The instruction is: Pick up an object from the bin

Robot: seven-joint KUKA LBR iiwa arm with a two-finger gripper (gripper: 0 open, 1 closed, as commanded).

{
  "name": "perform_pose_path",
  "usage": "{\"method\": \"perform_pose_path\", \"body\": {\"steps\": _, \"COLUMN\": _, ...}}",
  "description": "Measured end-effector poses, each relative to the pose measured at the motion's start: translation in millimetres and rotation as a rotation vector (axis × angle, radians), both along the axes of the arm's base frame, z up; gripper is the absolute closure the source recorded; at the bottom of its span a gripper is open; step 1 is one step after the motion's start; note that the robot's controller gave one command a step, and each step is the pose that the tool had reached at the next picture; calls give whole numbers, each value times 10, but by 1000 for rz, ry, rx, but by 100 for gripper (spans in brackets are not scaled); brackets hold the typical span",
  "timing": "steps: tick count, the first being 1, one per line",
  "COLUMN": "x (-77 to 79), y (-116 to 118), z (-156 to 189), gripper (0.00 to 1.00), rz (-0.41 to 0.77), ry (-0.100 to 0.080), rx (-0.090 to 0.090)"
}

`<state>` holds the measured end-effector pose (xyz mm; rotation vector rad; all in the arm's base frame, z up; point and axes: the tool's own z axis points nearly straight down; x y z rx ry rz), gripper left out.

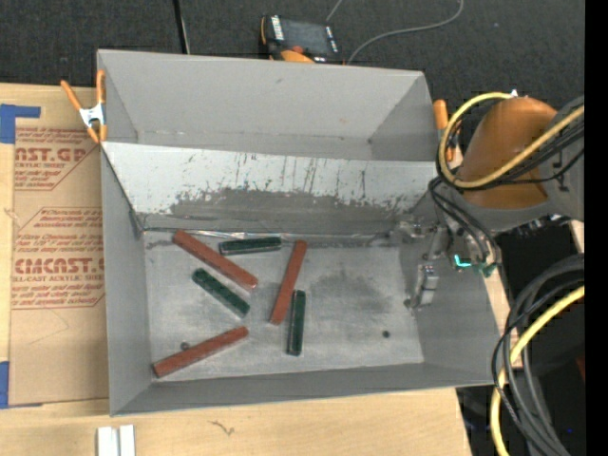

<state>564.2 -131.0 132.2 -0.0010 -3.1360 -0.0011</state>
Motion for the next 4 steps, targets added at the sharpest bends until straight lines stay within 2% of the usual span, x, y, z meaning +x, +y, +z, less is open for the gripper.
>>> {"method": "perform_pose_path", "body": {"steps": 1, "x": 62, "y": 998, "z": 379, "gripper": 0, "rz": 115, "ry": -11, "rx": 3}}
{"method": "perform_pose_path", "body": {"steps": 2, "x": -47, "y": 1416, "z": 89, "gripper": 0, "rz": 316, "ry": -5, "rx": 2}}
{"method": "perform_pose_path", "body": {"steps": 3, "x": -546, "y": 1822, "z": -552, "gripper": 0, "rz": 962, "ry": -5, "rx": 5}}
{"method": "perform_pose_path", "body": {"steps": 4, "x": -529, "y": 1821, "z": -534, "gripper": 100, "rz": 961, "ry": -10, "rx": 3}}
